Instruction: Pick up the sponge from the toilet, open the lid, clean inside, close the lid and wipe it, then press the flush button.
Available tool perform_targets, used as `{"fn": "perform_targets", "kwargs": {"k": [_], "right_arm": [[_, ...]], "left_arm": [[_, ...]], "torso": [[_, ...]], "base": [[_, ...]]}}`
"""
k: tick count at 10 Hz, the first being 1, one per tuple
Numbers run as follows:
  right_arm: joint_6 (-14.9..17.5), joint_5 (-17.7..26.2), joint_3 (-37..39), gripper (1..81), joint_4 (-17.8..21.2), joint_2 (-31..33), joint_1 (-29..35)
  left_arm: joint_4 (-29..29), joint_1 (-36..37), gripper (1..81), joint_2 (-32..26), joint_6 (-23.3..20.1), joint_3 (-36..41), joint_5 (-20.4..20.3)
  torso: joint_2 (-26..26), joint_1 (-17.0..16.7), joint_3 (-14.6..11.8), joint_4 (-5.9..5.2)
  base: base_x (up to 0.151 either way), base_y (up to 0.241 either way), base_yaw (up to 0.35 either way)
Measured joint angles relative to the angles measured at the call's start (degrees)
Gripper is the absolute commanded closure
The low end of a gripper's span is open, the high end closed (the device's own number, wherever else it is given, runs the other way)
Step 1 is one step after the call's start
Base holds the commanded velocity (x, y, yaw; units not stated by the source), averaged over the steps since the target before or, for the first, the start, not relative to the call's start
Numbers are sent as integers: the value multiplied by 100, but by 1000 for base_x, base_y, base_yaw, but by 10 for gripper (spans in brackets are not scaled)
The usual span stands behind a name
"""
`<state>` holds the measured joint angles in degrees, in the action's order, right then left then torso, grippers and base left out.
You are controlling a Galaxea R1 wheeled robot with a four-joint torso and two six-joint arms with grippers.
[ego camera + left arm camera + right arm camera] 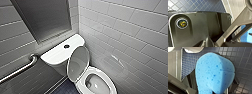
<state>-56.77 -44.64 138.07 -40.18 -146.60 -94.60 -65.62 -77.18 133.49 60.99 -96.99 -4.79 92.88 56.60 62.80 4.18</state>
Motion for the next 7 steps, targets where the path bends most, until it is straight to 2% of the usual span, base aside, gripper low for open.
{"fn": "perform_targets", "kwargs": {"k": [2,4,5,6,7], "right_arm": [[-549,-6,189,811,9,-130,-83],[-519,104,429,811,215,-323,-258],[-128,158,514,811,777,-408,-400],[366,176,517,811,1202,-458,-488],[711,173,471,811,1613,-491,-586]], "left_arm": [[-72,-138,10,290,20,-747,-416],[-124,-250,10,577,37,-1392,-769],[-171,-324,10,769,37,-1604,-923],[-201,-388,10,933,39,-1759,-1036],[-218,-457,10,1053,39,-1877,-1095]], "torso": [[2,0,0,0],[2,0,-2,0],[5,0,-2,0],[5,0,-2,0],[5,0,-2,0]], "base": [[0,0,0],[0,0,0],[0,0,0],[0,0,0],[0,0,0]]}}
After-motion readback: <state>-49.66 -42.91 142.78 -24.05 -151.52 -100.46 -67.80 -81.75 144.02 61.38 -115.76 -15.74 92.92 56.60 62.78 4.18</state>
